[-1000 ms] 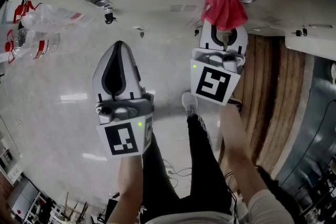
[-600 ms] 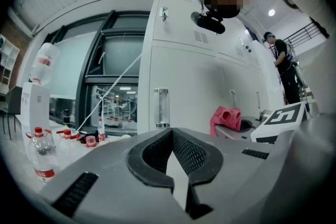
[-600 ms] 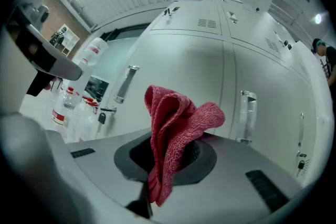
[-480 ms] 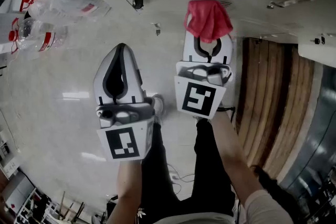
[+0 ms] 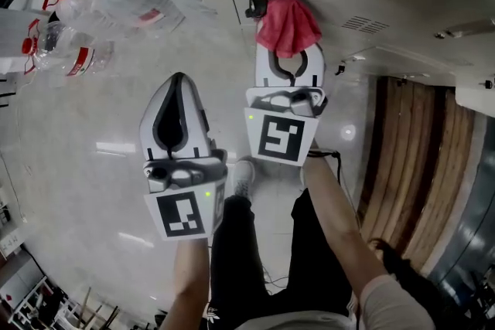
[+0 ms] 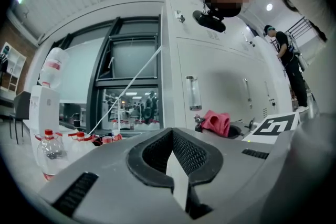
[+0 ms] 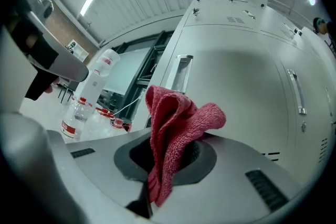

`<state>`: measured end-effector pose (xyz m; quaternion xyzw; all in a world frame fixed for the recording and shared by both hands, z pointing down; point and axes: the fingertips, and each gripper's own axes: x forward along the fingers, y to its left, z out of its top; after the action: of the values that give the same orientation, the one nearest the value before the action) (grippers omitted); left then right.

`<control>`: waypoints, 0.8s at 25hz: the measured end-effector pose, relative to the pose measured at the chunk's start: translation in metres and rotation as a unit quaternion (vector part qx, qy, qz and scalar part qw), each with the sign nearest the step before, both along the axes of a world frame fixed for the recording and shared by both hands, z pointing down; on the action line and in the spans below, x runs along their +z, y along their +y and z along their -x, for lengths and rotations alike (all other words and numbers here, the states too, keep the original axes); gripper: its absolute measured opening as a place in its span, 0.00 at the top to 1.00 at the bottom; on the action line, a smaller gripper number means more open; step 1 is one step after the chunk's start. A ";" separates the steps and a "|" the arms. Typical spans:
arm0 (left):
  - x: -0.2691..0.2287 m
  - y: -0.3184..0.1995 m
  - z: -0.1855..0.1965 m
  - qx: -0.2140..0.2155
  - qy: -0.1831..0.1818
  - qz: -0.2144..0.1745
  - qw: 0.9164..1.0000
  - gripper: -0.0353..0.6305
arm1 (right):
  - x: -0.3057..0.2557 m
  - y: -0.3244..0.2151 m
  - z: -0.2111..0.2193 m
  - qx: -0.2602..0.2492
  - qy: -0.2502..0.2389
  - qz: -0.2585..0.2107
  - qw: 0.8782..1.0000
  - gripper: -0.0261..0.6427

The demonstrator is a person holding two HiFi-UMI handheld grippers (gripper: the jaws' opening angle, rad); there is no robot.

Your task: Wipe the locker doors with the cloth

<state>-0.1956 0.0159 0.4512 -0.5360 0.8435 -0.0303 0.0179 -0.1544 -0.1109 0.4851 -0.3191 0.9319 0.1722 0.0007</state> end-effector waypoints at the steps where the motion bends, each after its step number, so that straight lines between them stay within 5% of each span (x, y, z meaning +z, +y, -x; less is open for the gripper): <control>1: 0.000 0.002 0.001 0.001 -0.002 0.001 1.000 0.92 | 0.001 0.002 0.005 -0.004 0.001 -0.001 1.000 0.92; 9: -0.004 0.020 0.015 -0.014 -0.018 0.003 1.000 0.92 | 0.002 0.015 0.030 -0.022 0.005 -0.006 1.000 0.92; 20: -0.004 0.003 -0.004 -0.003 -0.021 0.008 1.000 0.92 | 0.005 -0.003 0.010 -0.015 0.012 -0.016 1.000 0.92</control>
<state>-0.1917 0.0188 0.4468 -0.5331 0.8441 -0.0484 0.0313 -0.1645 -0.1137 0.4905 -0.3026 0.9339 0.1905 -0.0024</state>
